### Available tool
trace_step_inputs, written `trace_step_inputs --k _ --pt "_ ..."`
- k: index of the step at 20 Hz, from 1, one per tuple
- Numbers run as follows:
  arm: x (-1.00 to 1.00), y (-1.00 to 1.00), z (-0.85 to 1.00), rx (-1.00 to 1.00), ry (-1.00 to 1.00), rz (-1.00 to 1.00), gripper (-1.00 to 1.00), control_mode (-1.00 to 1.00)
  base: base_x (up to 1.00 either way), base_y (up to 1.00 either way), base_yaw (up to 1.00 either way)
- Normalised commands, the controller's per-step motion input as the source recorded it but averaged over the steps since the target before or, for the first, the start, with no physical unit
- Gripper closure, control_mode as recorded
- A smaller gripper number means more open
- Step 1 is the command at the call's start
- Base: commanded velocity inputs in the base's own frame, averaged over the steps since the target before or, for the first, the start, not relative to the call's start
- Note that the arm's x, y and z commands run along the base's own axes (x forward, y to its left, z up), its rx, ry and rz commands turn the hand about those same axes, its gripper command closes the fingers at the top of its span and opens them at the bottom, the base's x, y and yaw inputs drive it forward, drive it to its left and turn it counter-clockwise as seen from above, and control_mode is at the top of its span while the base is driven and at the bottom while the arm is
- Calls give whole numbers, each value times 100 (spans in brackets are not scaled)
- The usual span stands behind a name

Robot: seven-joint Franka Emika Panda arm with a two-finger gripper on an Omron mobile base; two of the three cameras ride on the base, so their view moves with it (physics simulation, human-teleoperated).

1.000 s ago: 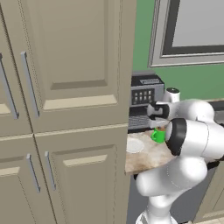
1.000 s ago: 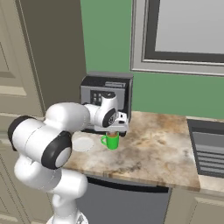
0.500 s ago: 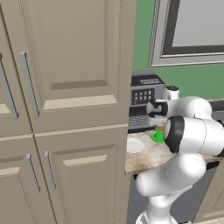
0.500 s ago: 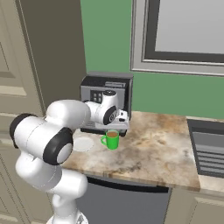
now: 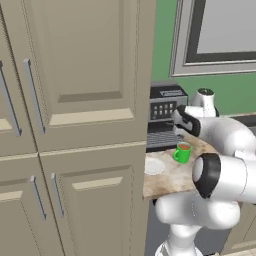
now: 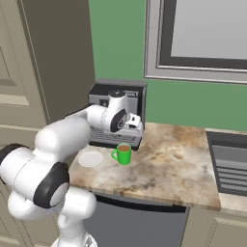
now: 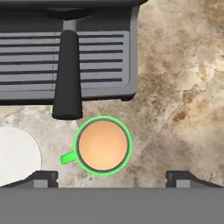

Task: Take a sugar cube from the saucer and place it inside the coffee. Then, grab milk from the fridge and place it next to the coffee on the counter to sweeten the coffee.

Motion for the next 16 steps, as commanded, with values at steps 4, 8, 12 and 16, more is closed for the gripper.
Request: trace_step_inputs --k 4,8,12,16 --pt "-86 0 71 0 -12 -15 -100 -100 0 0 0" --pt "-68 16 57 0 -8 -8 -100 -100 0 0 0" --pt "-49 26 67 0 -11 -2 -100 -100 0 0 0" --pt "-31 18 63 0 -4 0 -100 -100 0 0 0"
